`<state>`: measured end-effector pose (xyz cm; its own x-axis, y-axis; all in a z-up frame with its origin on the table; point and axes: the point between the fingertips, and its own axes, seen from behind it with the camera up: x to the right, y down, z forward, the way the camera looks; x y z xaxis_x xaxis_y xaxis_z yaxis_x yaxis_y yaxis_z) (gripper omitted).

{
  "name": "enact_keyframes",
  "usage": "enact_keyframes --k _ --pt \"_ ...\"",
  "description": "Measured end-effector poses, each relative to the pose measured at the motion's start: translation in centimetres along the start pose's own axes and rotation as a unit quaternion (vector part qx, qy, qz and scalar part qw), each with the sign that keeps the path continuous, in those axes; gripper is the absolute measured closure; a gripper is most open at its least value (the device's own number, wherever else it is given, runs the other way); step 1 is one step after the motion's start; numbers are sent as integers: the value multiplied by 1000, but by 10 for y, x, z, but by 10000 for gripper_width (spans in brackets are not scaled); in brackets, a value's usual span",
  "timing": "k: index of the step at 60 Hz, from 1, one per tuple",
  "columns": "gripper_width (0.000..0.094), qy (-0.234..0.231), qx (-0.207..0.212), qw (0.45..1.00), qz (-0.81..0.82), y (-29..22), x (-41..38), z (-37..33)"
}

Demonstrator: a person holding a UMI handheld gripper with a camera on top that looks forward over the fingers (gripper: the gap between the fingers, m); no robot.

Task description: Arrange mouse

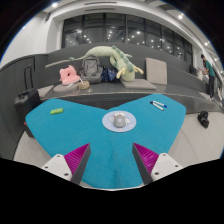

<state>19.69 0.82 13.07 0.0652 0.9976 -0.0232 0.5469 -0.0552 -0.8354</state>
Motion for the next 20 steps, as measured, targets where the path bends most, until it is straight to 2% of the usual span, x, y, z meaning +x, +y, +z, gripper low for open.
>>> enact_keyframes --k 10,20 --pt "80 16 28 999 -23 -10 4 -16" --pt "82 26 31 999 -33 -11 9 -17"
